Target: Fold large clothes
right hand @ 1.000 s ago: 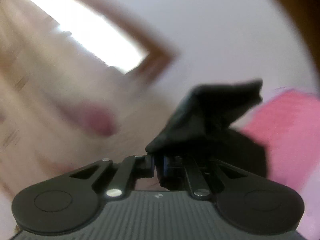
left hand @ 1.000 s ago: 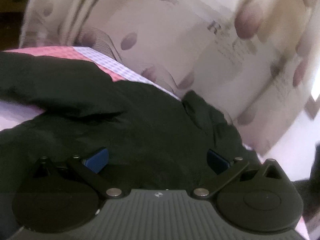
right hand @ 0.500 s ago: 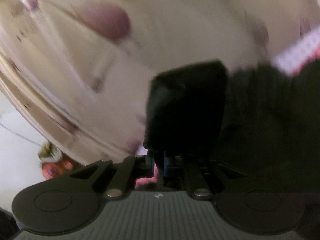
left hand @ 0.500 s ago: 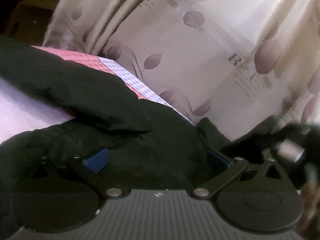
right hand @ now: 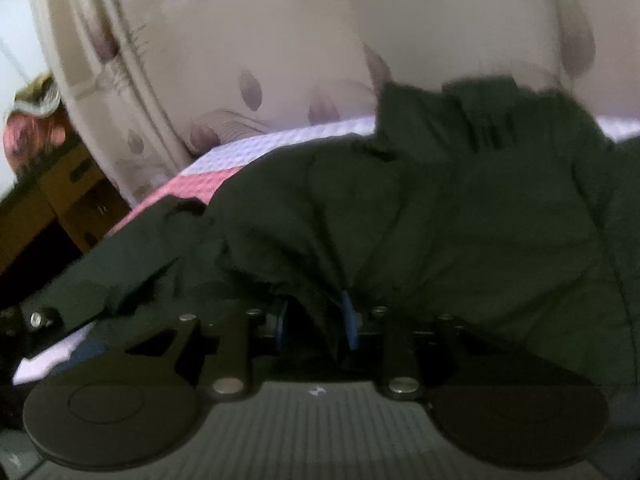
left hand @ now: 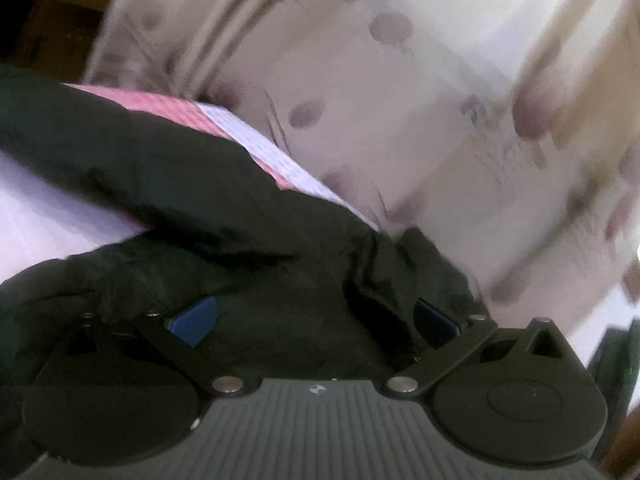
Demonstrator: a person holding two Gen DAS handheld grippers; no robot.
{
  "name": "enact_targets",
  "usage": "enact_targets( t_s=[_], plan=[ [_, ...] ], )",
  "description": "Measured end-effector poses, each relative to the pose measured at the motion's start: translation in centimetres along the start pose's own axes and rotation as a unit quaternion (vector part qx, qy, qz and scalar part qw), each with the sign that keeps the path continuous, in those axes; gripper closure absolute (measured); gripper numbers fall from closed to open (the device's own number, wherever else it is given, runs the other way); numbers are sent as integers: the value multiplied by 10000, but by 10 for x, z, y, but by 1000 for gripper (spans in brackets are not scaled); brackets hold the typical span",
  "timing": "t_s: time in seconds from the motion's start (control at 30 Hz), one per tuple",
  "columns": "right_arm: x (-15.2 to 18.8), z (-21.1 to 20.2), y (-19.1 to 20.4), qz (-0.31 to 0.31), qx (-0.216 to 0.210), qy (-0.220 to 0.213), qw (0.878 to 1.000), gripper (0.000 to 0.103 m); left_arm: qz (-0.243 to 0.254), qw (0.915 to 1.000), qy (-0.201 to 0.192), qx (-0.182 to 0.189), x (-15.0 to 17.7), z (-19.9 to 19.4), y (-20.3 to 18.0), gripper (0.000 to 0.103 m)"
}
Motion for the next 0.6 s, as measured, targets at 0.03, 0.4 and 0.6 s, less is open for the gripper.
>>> enact_targets(
  t_s=[0.03,0.4,0.6],
  plan=[
    [0,-2,3,-121,1,36,9999,44,90,9998,196,43,-1,-1,0,0],
    [55,-101,44,-1648,1038,-862,9771,4,-676,9969,377,-172,-70,-106,121,0],
    [77,-91,34,-1498,751,-442,9849,2,-1597,9866,171,-296,-109,-120,203,1]
  ],
)
Point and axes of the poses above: each gripper's, at about its wrist camera, not at the fingertips, and z roughly the way its jaws point, y to its left, x to its underside, the point moved 5 cm from there along z, roughly the way its jaws point, and after that the axes turned 4 degrees about y, right-handed, at the moved point
